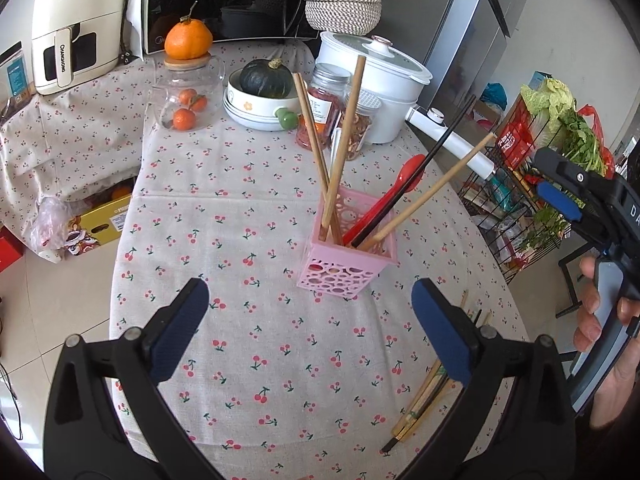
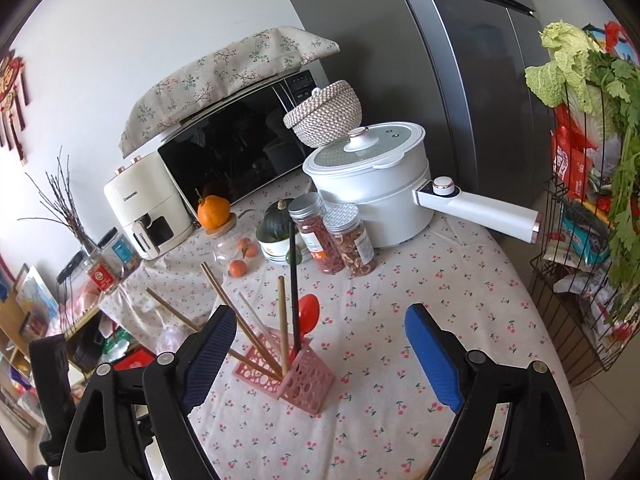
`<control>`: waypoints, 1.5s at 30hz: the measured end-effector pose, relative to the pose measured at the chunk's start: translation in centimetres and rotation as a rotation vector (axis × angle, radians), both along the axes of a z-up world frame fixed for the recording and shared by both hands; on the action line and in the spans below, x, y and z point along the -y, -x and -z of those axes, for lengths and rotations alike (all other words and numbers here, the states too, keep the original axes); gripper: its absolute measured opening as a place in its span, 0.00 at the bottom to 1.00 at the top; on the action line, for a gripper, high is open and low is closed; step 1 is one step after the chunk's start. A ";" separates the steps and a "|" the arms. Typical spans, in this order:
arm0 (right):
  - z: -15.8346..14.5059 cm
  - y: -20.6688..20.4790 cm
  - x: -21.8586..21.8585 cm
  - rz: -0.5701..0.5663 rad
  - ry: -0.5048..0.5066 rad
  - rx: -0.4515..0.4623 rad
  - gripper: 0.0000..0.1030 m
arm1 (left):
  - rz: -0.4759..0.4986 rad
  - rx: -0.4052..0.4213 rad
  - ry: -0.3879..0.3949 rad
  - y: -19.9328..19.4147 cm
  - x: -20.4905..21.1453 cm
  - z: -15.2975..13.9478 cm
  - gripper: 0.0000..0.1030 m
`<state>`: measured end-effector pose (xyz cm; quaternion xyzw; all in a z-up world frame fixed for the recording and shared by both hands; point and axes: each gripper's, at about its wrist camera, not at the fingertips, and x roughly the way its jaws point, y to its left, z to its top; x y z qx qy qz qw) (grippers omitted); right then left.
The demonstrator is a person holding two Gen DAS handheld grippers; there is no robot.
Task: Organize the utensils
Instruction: 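Lower the wooden chopstick into the pink basket and open the right tool, then move the left tool back to the pile and grasp a wooden chopstick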
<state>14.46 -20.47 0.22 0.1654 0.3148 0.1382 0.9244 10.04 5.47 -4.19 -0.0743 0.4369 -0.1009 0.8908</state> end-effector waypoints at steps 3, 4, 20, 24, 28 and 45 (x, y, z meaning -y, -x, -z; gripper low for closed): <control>0.6 0.7 1.2 0.011 0.040 -0.026 0.99 | 0.019 -0.025 0.003 0.3 0.8 0.5 0.98; 0.9 1.0 1.6 0.017 0.053 -0.035 1.00 | 0.026 -0.034 0.004 0.4 1.0 0.7 0.98; 6.9 5.1 6.7 0.112 0.160 -0.321 1.00 | 0.167 -0.145 -0.063 1.7 7.5 4.2 0.98; 8.8 5.6 7.6 0.108 0.180 -0.400 1.00 | 0.197 -0.171 -0.092 1.7 9.3 5.4 0.98; 10.5 5.6 8.3 0.112 0.218 -0.476 1.00 | 0.233 -0.211 -0.143 1.1 10.9 6.8 0.98; 13.4 5.3 11.5 0.087 0.223 -0.610 1.00 | 0.450 -0.347 -0.065 -3.5 19.7 10.4 0.31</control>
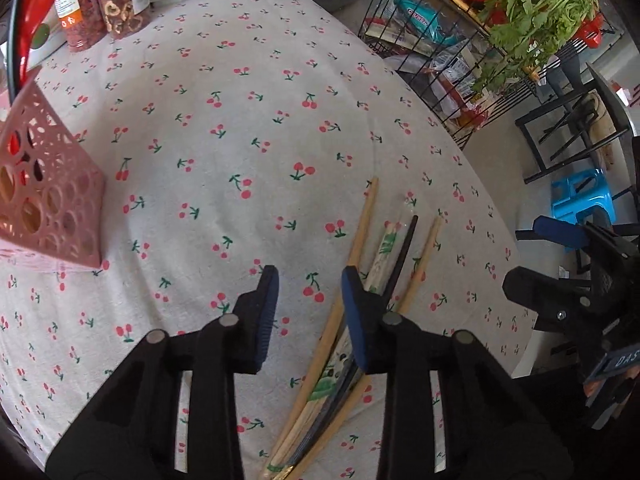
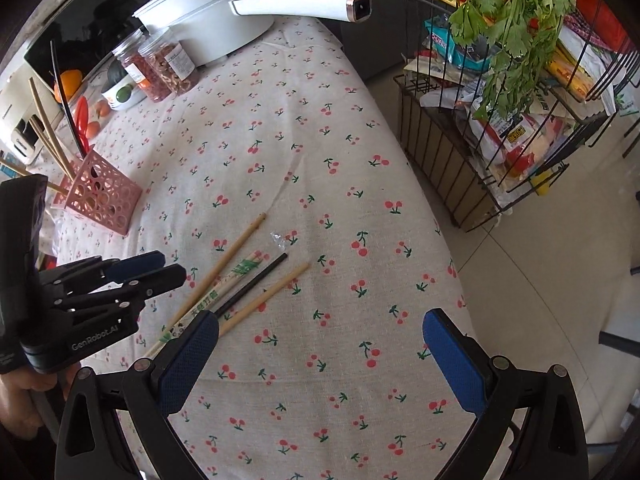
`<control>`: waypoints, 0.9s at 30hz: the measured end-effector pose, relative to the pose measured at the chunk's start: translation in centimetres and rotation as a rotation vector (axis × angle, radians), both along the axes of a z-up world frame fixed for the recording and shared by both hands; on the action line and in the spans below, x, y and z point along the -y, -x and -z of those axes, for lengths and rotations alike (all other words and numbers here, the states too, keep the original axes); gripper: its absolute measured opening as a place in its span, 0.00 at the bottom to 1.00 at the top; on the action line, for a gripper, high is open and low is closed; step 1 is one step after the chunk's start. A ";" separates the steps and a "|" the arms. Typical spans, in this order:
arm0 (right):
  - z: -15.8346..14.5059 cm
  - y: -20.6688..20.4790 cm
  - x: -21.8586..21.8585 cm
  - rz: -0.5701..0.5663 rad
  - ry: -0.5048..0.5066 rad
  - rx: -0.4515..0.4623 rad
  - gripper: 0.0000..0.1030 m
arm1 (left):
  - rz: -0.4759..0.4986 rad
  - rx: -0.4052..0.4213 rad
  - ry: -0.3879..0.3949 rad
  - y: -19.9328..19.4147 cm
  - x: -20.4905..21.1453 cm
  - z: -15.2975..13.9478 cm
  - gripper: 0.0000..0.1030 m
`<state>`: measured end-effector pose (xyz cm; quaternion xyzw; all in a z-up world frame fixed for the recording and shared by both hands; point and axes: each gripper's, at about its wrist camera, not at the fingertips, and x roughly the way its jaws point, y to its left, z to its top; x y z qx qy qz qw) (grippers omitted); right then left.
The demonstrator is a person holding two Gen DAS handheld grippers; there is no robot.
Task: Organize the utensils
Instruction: 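Move the left tool back to the pile and grasp a wooden chopstick, then lift the wooden chopstick with the left tool while the right tool grasps paper-wrapped chopsticks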
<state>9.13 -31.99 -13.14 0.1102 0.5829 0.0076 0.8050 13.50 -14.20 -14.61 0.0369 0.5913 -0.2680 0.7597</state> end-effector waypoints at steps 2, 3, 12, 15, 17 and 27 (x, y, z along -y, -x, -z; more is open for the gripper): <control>0.1 -0.1 0.1 -0.004 -0.014 -0.010 1.00 | 0.020 -0.012 -0.002 -0.1 0.9 0.3 0.26; 0.2 -0.1 0.0 -0.008 -0.019 -0.015 1.00 | 0.030 -0.019 -0.003 -0.1 1.2 0.5 0.26; 0.5 -0.5 0.2 -0.012 -0.040 -0.038 1.00 | 0.102 0.008 -0.094 0.0 3.2 0.3 0.21; 0.7 -0.7 0.3 -0.003 -0.037 -0.045 1.00 | 0.105 0.042 -0.140 -0.1 3.3 0.3 0.08; 1.0 -0.8 0.4 0.006 -0.035 -0.054 1.00 | 0.080 0.041 -0.138 -0.2 2.6 0.3 0.08; 2.8 -2.1 -0.7 0.012 -0.043 -0.119 1.00 | 0.007 0.119 -0.092 2.0 -3.7 -3.3 0.07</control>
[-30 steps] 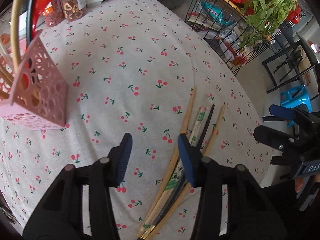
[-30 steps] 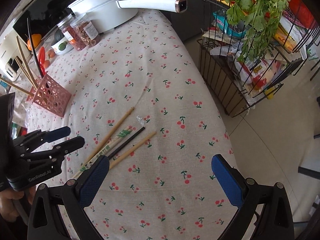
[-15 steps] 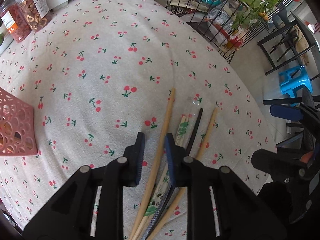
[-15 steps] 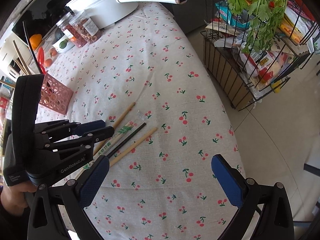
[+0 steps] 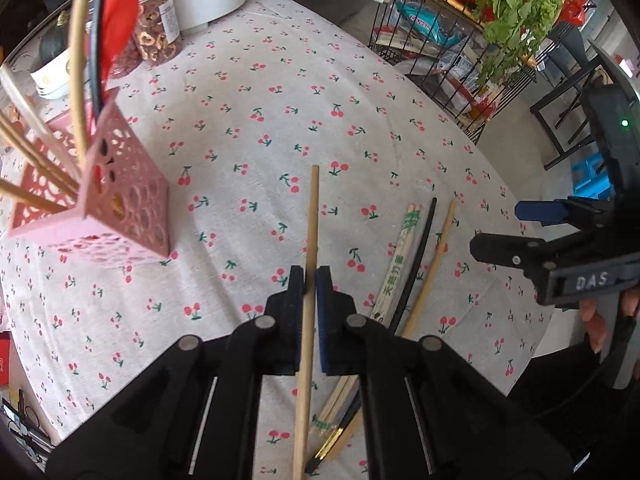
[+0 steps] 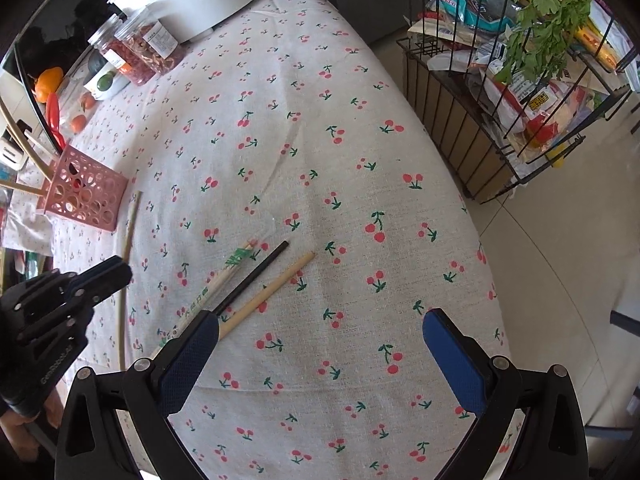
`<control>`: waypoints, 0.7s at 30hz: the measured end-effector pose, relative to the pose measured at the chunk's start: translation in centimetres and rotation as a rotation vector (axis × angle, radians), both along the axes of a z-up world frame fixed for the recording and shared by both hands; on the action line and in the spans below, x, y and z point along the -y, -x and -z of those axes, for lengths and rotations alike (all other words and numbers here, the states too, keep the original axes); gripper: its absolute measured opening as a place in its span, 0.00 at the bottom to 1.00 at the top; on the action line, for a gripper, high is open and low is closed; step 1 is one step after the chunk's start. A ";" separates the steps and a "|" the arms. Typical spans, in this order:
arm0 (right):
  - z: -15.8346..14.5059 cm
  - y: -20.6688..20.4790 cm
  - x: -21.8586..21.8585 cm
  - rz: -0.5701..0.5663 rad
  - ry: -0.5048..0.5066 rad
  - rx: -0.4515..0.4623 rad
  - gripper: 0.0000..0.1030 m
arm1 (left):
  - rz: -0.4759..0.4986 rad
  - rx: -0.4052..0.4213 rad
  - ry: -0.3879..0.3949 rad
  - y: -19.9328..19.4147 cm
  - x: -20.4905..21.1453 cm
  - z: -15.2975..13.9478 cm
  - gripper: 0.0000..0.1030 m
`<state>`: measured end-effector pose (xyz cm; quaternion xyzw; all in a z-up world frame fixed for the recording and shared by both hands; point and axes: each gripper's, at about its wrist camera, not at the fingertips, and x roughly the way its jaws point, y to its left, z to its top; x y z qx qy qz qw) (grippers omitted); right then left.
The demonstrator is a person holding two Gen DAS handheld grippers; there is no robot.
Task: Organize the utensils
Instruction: 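Lift the wooden chopstick with the left tool while the right tool grasps paper-wrapped chopsticks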
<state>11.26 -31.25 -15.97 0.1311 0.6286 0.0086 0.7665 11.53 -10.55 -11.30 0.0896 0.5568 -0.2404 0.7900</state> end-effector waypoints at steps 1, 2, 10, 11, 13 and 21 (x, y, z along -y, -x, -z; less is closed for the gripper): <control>0.2 -0.2 -0.3 -0.005 0.001 -0.009 1.00 | -0.010 0.004 0.006 0.3 -0.7 -0.3 0.07; 0.5 -0.4 -0.6 -0.010 0.005 -0.018 1.00 | -0.018 0.006 0.012 0.6 -1.4 -0.7 0.07; 0.4 -1.5 -2.2 0.003 -0.051 0.020 0.92 | -0.074 0.059 0.082 3.1 -6.5 -3.4 0.07; 0.3 -1.6 -2.3 0.010 -0.071 0.031 0.81 | -0.079 0.069 0.095 3.3 -7.0 -3.5 0.07; 0.2 -2.0 -2.7 0.005 -0.106 0.038 0.65 | -0.094 0.080 0.127 3.6 -7.9 -3.6 0.07; 1.6 -3.4 -6.1 -0.047 -0.148 0.005 0.30 | -0.121 0.054 0.187 4.1 -9.8 -3.3 0.07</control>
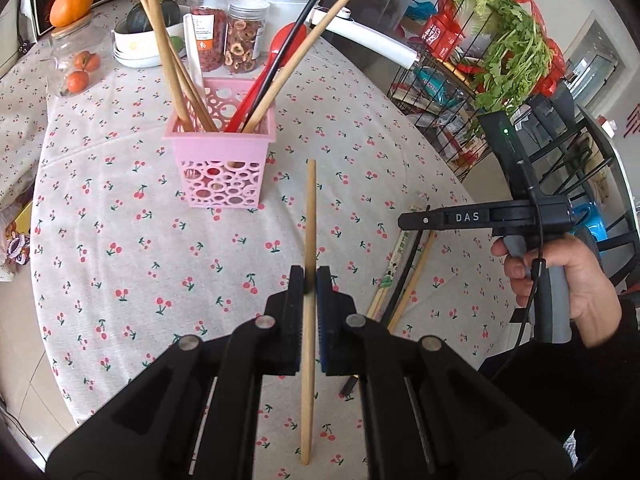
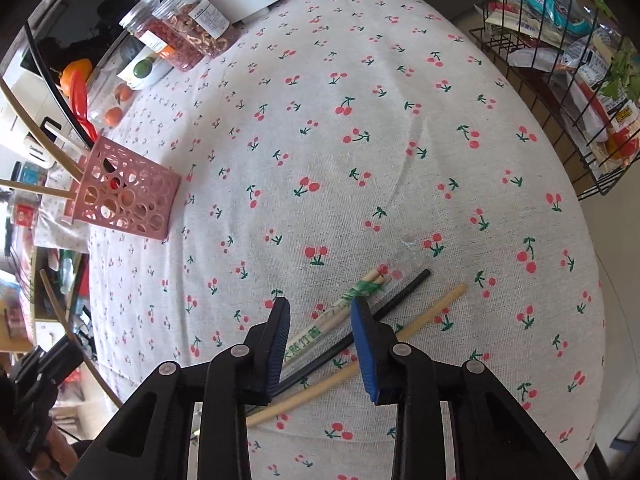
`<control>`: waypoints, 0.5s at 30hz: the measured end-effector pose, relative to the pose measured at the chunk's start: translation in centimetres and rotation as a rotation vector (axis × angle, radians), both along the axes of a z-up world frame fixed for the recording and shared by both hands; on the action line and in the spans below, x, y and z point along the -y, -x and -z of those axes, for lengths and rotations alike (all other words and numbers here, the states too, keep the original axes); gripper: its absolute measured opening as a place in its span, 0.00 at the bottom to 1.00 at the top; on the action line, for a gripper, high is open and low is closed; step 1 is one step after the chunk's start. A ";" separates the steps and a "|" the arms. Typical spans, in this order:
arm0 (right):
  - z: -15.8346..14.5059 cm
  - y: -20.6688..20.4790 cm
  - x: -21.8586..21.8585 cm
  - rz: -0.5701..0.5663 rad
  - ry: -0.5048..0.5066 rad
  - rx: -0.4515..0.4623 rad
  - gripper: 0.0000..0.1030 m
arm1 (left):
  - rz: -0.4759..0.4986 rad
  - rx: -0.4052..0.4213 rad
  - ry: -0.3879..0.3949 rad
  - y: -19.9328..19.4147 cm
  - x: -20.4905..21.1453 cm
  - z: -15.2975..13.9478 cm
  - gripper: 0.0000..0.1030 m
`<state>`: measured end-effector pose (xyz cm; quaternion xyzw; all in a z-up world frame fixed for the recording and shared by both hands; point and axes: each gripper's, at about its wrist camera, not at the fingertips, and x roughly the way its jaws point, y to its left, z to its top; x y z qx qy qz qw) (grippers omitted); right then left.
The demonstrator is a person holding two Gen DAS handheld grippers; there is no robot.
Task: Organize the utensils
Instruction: 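Lift the wooden chopstick with the left tool while the right tool grasps paper-wrapped chopsticks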
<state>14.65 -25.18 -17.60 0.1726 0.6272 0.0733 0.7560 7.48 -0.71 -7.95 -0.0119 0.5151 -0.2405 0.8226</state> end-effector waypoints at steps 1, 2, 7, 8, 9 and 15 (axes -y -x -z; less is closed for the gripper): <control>0.2 -0.2 -0.3 -0.003 0.010 -0.006 0.30 | 0.001 -0.002 0.004 0.1 -0.1 0.0 0.07; 0.3 -0.2 -0.6 -0.003 0.021 -0.003 0.30 | 0.000 -0.004 0.007 0.1 -0.3 0.0 0.07; 0.0 -0.6 -2.6 -0.020 0.167 -0.009 0.27 | -0.025 -0.015 0.017 0.0 -1.7 0.1 0.07; -0.1 -0.7 -3.3 -0.033 0.209 -0.001 0.30 | -0.031 -0.018 0.021 0.0 -1.9 0.1 0.07; -0.1 -0.8 -4.1 -0.045 0.239 0.007 0.32 | -0.037 -0.021 0.027 -0.1 -2.2 0.2 0.07; -0.2 -1.2 -7.4 -0.086 0.303 0.067 0.26 | -0.067 -0.027 0.050 -0.1 -3.1 0.2 0.07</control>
